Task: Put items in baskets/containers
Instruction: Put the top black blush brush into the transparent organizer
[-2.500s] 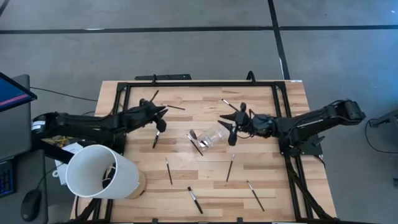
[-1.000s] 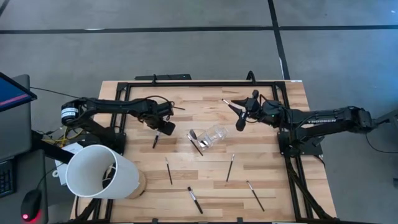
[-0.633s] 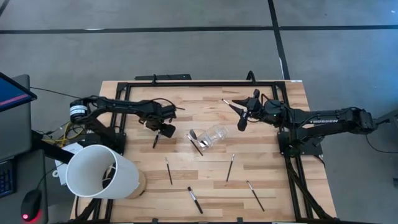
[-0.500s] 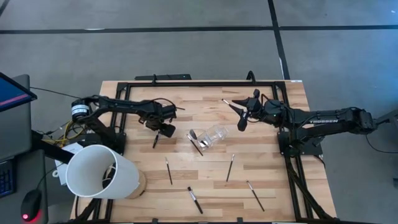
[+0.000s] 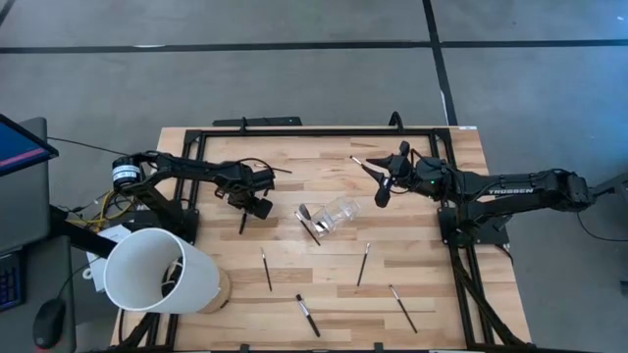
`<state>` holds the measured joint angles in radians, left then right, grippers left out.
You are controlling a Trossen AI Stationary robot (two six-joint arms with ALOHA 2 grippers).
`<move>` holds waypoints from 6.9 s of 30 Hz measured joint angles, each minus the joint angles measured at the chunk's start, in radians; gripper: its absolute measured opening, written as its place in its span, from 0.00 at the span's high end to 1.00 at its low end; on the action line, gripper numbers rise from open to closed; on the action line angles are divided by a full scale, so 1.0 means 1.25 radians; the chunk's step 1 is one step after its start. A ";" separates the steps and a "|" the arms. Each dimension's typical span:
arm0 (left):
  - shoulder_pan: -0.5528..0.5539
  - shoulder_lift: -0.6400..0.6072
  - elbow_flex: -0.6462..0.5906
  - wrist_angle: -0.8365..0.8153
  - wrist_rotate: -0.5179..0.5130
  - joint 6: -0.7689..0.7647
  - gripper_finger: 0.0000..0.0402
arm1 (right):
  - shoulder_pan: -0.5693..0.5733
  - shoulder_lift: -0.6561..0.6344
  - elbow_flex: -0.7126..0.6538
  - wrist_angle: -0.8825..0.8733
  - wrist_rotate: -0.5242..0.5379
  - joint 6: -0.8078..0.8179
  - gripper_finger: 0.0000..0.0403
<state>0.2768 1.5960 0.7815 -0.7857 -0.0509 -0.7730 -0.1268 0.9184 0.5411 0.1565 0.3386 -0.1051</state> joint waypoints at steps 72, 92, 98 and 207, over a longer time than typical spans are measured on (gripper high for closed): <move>-0.191 -0.093 -0.007 1.245 0.152 0.580 0.89 | 0.039 0.434 0.067 0.564 -0.398 0.152 0.62; -0.194 -0.090 -0.007 1.248 0.175 0.573 0.89 | 0.039 0.434 0.067 0.594 -0.421 0.177 0.68; -0.194 -0.080 -0.007 1.258 0.173 0.574 0.89 | 0.039 0.434 0.067 0.600 -0.421 0.190 0.69; -0.212 -0.394 -0.140 1.071 -0.031 0.522 0.64 | 0.115 0.610 -0.055 0.567 -0.101 0.184 0.87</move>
<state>0.0116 1.1034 0.6060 0.5535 -0.0895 -0.1211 0.0174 1.6810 0.4725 0.8658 0.2123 0.1245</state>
